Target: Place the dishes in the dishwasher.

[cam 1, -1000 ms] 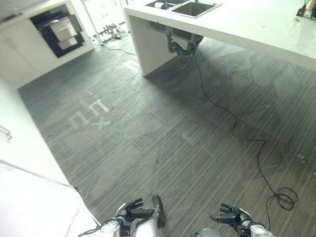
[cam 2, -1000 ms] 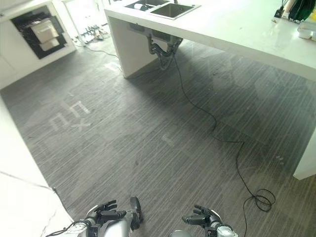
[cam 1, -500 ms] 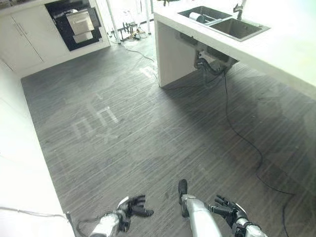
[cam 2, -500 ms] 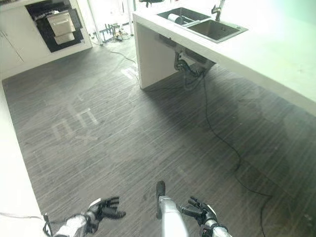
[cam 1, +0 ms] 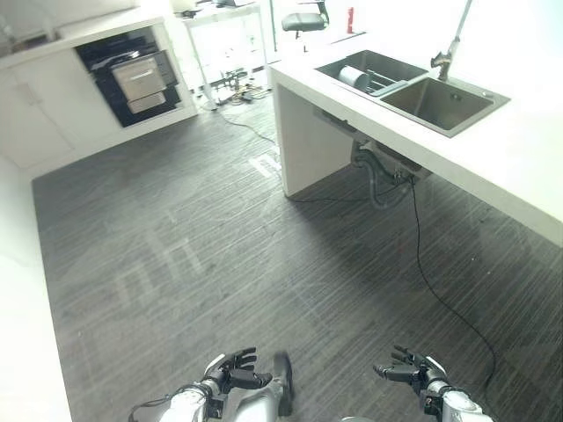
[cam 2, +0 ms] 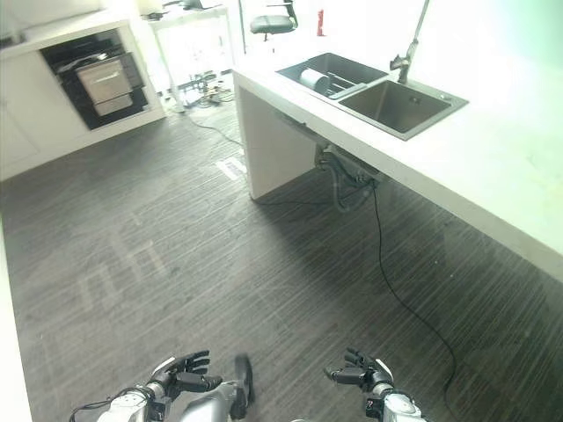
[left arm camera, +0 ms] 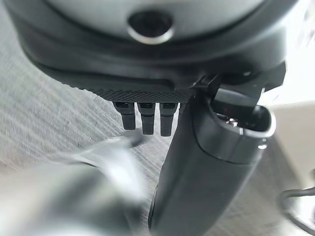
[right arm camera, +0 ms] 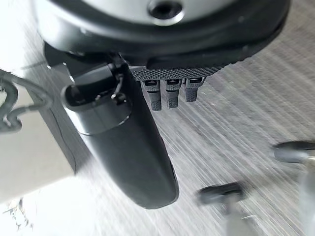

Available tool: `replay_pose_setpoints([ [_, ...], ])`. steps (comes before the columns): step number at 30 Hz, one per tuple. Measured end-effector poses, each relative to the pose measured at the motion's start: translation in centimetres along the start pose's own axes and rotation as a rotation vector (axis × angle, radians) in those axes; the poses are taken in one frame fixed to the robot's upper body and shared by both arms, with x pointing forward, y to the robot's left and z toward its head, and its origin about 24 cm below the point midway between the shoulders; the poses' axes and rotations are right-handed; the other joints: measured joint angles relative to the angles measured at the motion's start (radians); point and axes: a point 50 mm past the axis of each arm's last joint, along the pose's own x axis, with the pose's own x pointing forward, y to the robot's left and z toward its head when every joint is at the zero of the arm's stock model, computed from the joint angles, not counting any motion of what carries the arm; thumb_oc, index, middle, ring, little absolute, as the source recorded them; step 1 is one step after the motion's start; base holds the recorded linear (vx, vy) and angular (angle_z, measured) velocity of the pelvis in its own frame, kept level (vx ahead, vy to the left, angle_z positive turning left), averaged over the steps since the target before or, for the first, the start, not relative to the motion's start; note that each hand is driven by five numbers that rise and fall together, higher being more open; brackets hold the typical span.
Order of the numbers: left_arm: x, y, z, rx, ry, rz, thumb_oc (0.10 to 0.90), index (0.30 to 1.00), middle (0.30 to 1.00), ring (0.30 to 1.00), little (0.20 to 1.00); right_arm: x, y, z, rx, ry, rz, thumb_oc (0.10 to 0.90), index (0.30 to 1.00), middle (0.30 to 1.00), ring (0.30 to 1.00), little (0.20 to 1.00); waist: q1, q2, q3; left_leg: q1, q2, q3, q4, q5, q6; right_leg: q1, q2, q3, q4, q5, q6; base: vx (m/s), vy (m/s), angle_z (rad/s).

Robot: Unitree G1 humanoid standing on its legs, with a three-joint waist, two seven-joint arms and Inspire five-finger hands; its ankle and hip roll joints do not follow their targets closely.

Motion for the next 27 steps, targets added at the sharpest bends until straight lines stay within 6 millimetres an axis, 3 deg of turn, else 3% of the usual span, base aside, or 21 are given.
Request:
replay_pose_setpoints([
  [2, 0.0, -0.4, -0.3, 0.021, 0.01, -0.014, 0.8, 0.9, 0.9, 0.9, 0.9, -0.7, -0.5, -2.7, -0.001, 0.093, -0.027, 0.8, 0.9, 0.9, 0.9, 0.9, 0.007, 0.0, -0.005, 0.039, -0.013, 0.006, 0.002, -0.008, 0.044, 0.047, -0.004, 0.001, 0.037, -0.029, 0.052, 0.46, 0.364, -0.27],
  [3, 0.0, -0.6, -0.6, 0.026, 0.02, -0.023, 0.8, 0.9, 0.9, 0.9, 0.9, -1.1, -0.9, -3.7, 0.011, 0.12, -0.043, 0.8, 0.9, 0.9, 0.9, 0.9, 0.002, 0.007, -0.01, 0.1, -0.007, 0.051, -0.007, -0.057, 0.121, 0.082, -0.005, 0.01, 0.061, -0.051, 0.089, 0.43, 0.363, -0.47],
  [4, -0.2, -0.3, -1.7, 0.004, 0.064, -0.013, 0.8, 0.9, 0.9, 0.9, 0.9, -1.3, -0.8, -4.7, 0.029, 0.155, -0.053, 0.8, 0.9, 0.9, 0.9, 0.9, -0.01, -0.025, -0.01, 0.156, 0.0, 0.135, -0.018, 0.011, 0.205, 0.101, -0.032, 0.003, 0.132, -0.075, 0.12, 0.55, 0.348, -0.51],
  [5, -0.4, 0.3, -1.8, 0.042, 0.08, -0.006, 0.8, 0.9, 0.9, 0.9, 0.9, -1.7, -1.4, -5.4, 0.06, 0.168, -0.087, 0.8, 0.9, 0.9, 0.9, 0.9, -0.038, -0.05, -0.013, 0.22, -0.03, 0.145, -0.034, 0.113, 0.197, 0.05, -0.095, -0.019, 0.241, -0.158, 0.134, 0.78, 0.498, -0.32],
  [7, 0.0, 0.1, -0.9, 0.175, 0.104, -0.027, 0.8, 0.9, 0.9, 0.9, 0.9, -1.9, -2.1, -5.8, 0.094, 0.187, -0.159, 0.8, 0.9, 0.9, 0.9, 0.9, -0.055, -0.065, -0.015, 0.273, -0.081, 0.16, -0.021, 0.048, 0.176, 0.043, -0.147, -0.022, 0.103, -0.126, 0.137, 0.6, 0.457, 0.06],
  [8, 0.4, -0.3, -0.4, 0.262, 0.119, -0.05, 0.8, 0.9, 0.9, 0.9, 0.9, -2.3, -2.6, -6.7, 0.121, 0.242, -0.206, 0.8, 0.9, 0.9, 0.9, 0.9, -0.056, -0.051, -0.024, 0.293, -0.084, 0.158, 0.011, 0.007, 0.167, 0.063, -0.155, -0.038, 0.131, -0.092, 0.146, 0.35, 0.376, 0.16],
  [9, 0.5, -0.5, -0.2, 0.318, 0.13, -0.07, 0.8, 0.9, 0.9, 0.9, 0.9, -2.4, -2.8, -7.2, 0.143, 0.283, -0.238, 0.8, 0.9, 0.9, 0.9, 0.9, -0.064, -0.03, -0.038, 0.317, -0.083, 0.154, 0.015, -0.014, 0.162, 0.04, -0.158, -0.05, 0.224, -0.045, 0.172, 0.35, 0.392, 0.35],
  [11, 1.0, -0.6, 1.8, 0.408, 0.105, -0.085, 0.8, 0.9, 0.9, 0.9, 0.9, -2.7, -2.6, -8.0, 0.125, 0.311, -0.257, 0.8, 0.9, 0.9, 0.9, 0.9, -0.085, -0.021, -0.044, 0.385, -0.122, 0.109, 0.005, -0.054, 0.192, -0.152, -0.218, -0.059, 0.676, 0.115, 0.196, 0.36, 0.35, 0.47],
  [13, 1.3, -1.2, 3.2, 0.44, 0.061, -0.083, 0.8, 0.9, 0.9, 0.9, 0.9, -2.7, -2.8, -7.8, 0.101, 0.306, -0.266, 0.8, 0.9, 0.9, 0.9, 0.9, -0.089, 0.001, -0.034, 0.422, -0.154, 0.111, 0.036, -0.142, 0.232, -0.376, -0.3, -0.062, 0.982, 0.154, 0.214, 0.31, 0.102, 0.08],
  [14, 1.4, -1.7, 3.3, 0.438, 0.06, -0.093, 0.8, 0.9, 0.9, 0.9, 0.9, -2.5, -3.1, -7.1, 0.096, 0.289, -0.268, 0.8, 0.9, 0.9, 0.9, 0.9, -0.098, 0.025, -0.024, 0.436, -0.151, 0.111, 0.039, -0.151, 0.21, -0.477, -0.29, -0.078, 1.006, 0.124, 0.194, 0.34, -0.028, -0.1],
  [15, 1.4, -2.0, 3.1, 0.433, 0.069, -0.104, 0.8, 0.9, 0.9, 0.9, 0.9, -2.2, -3.0, -6.5, 0.095, 0.272, -0.259, 0.8, 0.9, 0.9, 0.9, 0.9, -0.12, 0.072, -0.021, 0.461, -0.14, 0.094, 0.023, -0.167, 0.192, -0.564, -0.229, -0.078, 0.889, 0.081, 0.185, 0.39, -0.049, 0.09],
  [16, 1.5, -2.0, 3.1, 0.432, 0.073, -0.102, 0.8, 0.9, 0.9, 0.9, 0.9, -2.0, -2.6, -6.4, 0.096, 0.267, -0.243, 0.8, 0.9, 0.9, 0.9, 0.9, -0.138, 0.091, -0.012, 0.488, -0.136, 0.075, 0.002, -0.177, 0.178, -0.605, -0.174, -0.082, 0.76, 0.061, 0.176, 0.4, -0.082, 0.41],
  [18, 1.5, -1.7, 3.2, 0.433, 0.085, -0.093, 0.8, 0.9, 0.9, 0.9, 0.9, -2.2, -1.4, -7.4, 0.11, 0.286, -0.213, 0.8, 0.9, 0.9, 0.9, 0.9, -0.183, 0.078, -0.009, 0.536, -0.153, 0.0, -0.034, -0.186, 0.16, -0.639, -0.108, -0.098, 0.409, 0.088, 0.151, 0.38, -0.104, 0.98],
  [19, 1.4, -1.6, 3.2, 0.431, 0.086, -0.092, 0.8, 0.9, 0.9, 0.9, 0.9, -2.3, -0.8, -8.0, 0.121, 0.303, -0.198, 0.8, 0.9, 0.9, 0.9, 0.9, -0.179, 0.036, -0.01, 0.567, -0.181, -0.018, -0.04, -0.224, 0.113, -0.654, -0.122, -0.161, 0.193, 0.114, 0.111, 0.4, -0.106, 0.98],
  [20, 1.4, -1.6, 2.9, 0.422, 0.099, -0.095, 0.8, 0.9, 0.9, 0.9, 0.9, -2.2, -0.7, -7.9, 0.127, 0.295, -0.195, 0.8, 0.9, 0.9, 0.9, 0.9, -0.18, 0.027, -0.013, 0.583, -0.198, -0.003, -0.032, -0.235, 0.125, -0.67, -0.129, -0.206, 0.091, 0.131, 0.089, 0.36, -0.084, 0.71],
  [21, 1.3, -1.7, 2.4, 0.415, 0.116, -0.101, 0.8, 0.9, 0.9, 0.9, 0.9, -2.2, -0.9, -7.8, 0.128, 0.289, -0.2, 0.8, 0.9, 0.9, 0.9, 0.9, -0.184, 0.022, -0.009, 0.595, -0.198, 0.021, -0.034, -0.247, 0.127, -0.681, -0.133, -0.224, 0.071, 0.141, 0.075, 0.45, -0.111, 0.53],
  [22, 1.3, -2.0, 1.3, 0.393, 0.172, -0.115, 0.8, 0.9, 0.9, 0.9, 0.9, -2.3, -1.2, -7.7, 0.143, 0.286, -0.212, 0.8, 0.9, 0.9, 0.9, 0.9, -0.18, 0.024, -0.008, 0.637, -0.202, 0.024, -0.056, -0.274, 0.09, -0.7, -0.13, -0.252, 0.11, 0.161, 0.054, 0.46, -0.139, 0.32],
  [24, 0.6, -2.5, -2.4, 0.328, 0.311, -0.14, 0.8, 0.9, 0.9, 0.9, 0.9, -2.7, -1.9, -8.2, 0.177, 0.3, -0.24, 0.8, 0.9, 0.9, 0.9, 0.9, -0.157, 0.021, -0.014, 0.717, -0.214, 0.04, -0.029, -0.282, 0.076, -0.597, -0.097, -0.28, 0.107, 0.186, -0.085, 0.47, -0.148, -0.08],
  [25, 0.0, -3.0, -4.7, 0.187, 0.382, -0.134, 0.8, 0.9, 0.9, 0.9, 0.9, -2.8, -2.4, -8.0, 0.2, 0.286, -0.258, 0.8, 0.9, 0.9, 0.9, 0.9, -0.164, 0.032, -0.02, 0.753, -0.218, 0.012, 0.024, -0.287, 0.04, -0.54, -0.077, -0.226, 0.098, 0.25, -0.158, 0.41, -0.128, 0.12],
  [26, -0.2, -3.4, -5.5, 0.107, 0.405, -0.13, 0.8, 0.9, 0.9, 0.9, 0.9, -2.9, -2.9, -8.0, 0.209, 0.286, -0.272, 0.8, 0.9, 0.9, 0.9, 0.9, -0.165, 0.048, -0.028, 0.748, -0.214, -0.005, 0.09, -0.303, -0.003, -0.524, -0.076, -0.191, 0.113, 0.28, -0.166, 0.38, -0.135, 0.55],
  [27, -0.4, -3.4, -6.0, 0.06, 0.413, -0.125, 0.8, 0.9, 0.9, 0.9, 0.9, -2.9, -2.9, -8.1, 0.224, 0.287, -0.273, 0.8, 0.9, 0.9, 0.9, 0.9, -0.162, 0.061, -0.034, 0.734, -0.184, 0.005, 0.131, -0.339, -0.011, -0.501, -0.072, -0.17, 0.114, 0.293, -0.15, 0.43, -0.157, 0.6],
])
